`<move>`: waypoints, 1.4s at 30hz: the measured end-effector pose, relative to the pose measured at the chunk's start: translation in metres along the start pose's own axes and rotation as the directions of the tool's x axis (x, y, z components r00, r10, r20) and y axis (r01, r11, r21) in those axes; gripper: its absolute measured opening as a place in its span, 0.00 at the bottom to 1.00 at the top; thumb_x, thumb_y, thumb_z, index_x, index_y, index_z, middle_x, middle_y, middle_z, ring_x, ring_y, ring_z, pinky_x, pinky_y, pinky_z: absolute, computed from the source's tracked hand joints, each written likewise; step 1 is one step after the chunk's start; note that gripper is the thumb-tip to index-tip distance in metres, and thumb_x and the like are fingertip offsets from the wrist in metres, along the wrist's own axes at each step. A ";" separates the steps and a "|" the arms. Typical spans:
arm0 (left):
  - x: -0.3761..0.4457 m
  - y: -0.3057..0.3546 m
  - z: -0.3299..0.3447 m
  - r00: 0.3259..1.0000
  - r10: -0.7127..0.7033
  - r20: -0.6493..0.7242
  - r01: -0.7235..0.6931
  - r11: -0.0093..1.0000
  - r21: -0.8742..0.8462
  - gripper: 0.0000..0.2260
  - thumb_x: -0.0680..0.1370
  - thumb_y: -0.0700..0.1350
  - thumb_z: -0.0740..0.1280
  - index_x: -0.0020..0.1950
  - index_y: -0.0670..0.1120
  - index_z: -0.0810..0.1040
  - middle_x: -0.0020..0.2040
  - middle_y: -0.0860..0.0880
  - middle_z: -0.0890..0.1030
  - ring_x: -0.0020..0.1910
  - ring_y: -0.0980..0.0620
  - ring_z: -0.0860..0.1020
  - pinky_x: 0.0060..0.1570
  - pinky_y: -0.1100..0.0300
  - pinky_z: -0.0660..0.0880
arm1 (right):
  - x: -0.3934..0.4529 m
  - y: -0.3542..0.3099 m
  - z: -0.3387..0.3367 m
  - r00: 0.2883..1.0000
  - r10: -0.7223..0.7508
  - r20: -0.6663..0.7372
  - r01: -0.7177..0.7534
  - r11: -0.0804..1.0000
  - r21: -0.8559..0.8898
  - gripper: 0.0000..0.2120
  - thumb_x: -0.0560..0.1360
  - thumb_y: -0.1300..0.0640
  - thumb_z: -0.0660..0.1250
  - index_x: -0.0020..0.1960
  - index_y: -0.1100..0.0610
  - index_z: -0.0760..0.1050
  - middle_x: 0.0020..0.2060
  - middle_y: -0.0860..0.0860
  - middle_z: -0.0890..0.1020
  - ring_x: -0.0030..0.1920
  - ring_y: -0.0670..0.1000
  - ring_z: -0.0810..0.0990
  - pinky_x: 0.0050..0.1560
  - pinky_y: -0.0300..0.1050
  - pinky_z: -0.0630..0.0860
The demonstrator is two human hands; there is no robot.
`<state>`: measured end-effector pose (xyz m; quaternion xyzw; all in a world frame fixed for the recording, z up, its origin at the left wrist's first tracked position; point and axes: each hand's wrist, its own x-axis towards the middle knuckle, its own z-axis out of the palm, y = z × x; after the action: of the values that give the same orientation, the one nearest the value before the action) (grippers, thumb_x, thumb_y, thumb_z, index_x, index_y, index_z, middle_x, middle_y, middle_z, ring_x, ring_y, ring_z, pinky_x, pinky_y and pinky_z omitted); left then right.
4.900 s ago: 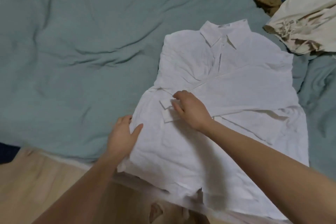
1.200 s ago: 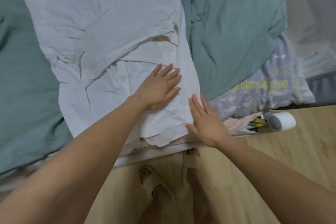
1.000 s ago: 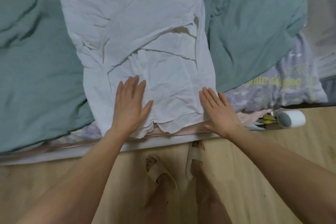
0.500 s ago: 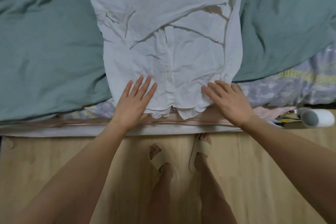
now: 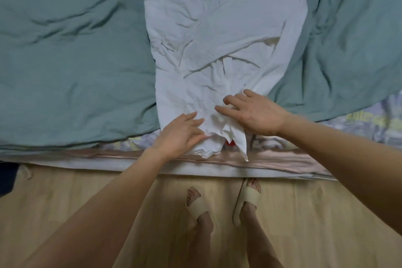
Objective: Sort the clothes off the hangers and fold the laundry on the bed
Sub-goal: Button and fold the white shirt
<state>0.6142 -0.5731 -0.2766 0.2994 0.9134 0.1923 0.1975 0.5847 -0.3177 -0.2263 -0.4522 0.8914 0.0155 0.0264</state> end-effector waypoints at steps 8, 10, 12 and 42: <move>-0.025 0.003 -0.001 0.625 -0.716 -0.310 0.555 0.688 -0.468 0.21 0.79 0.55 0.65 0.66 0.44 0.72 0.66 0.46 0.73 0.64 0.46 0.71 0.61 0.51 0.71 | 0.036 0.013 0.008 0.914 -0.131 0.384 0.181 0.979 -0.097 0.38 0.67 0.40 0.71 0.73 0.48 0.63 0.70 0.52 0.67 0.54 0.54 0.75 0.53 0.48 0.66; -0.024 0.001 -0.002 0.545 -0.838 -0.029 0.641 0.438 -0.631 0.21 0.78 0.56 0.66 0.64 0.42 0.71 0.61 0.45 0.77 0.60 0.45 0.75 0.52 0.56 0.71 | 0.041 0.006 0.007 0.903 -0.089 0.421 0.139 0.986 -0.091 0.28 0.70 0.45 0.68 0.68 0.47 0.68 0.68 0.50 0.68 0.52 0.53 0.75 0.52 0.48 0.66; -0.023 0.001 -0.003 0.527 -0.847 0.067 0.657 0.356 -0.664 0.20 0.77 0.54 0.67 0.60 0.40 0.74 0.57 0.44 0.80 0.57 0.44 0.77 0.46 0.59 0.67 | 0.042 0.002 0.010 0.903 -0.050 0.426 0.111 0.987 -0.118 0.19 0.70 0.52 0.65 0.61 0.47 0.74 0.64 0.48 0.72 0.47 0.51 0.77 0.48 0.46 0.67; 0.122 0.021 -0.267 0.854 -0.516 0.072 0.088 0.007 -0.996 0.12 0.79 0.44 0.66 0.61 0.43 0.76 0.53 0.43 0.80 0.45 0.49 0.80 0.39 0.58 0.80 | 0.097 0.142 -0.133 0.530 0.838 0.130 -0.650 0.303 0.697 0.10 0.75 0.51 0.68 0.43 0.58 0.79 0.37 0.54 0.82 0.38 0.55 0.78 0.42 0.51 0.75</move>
<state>0.4070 -0.5435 -0.0704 -0.1557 0.5995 0.7496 0.2334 0.4078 -0.3189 -0.0990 0.0636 0.9302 -0.3563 0.0609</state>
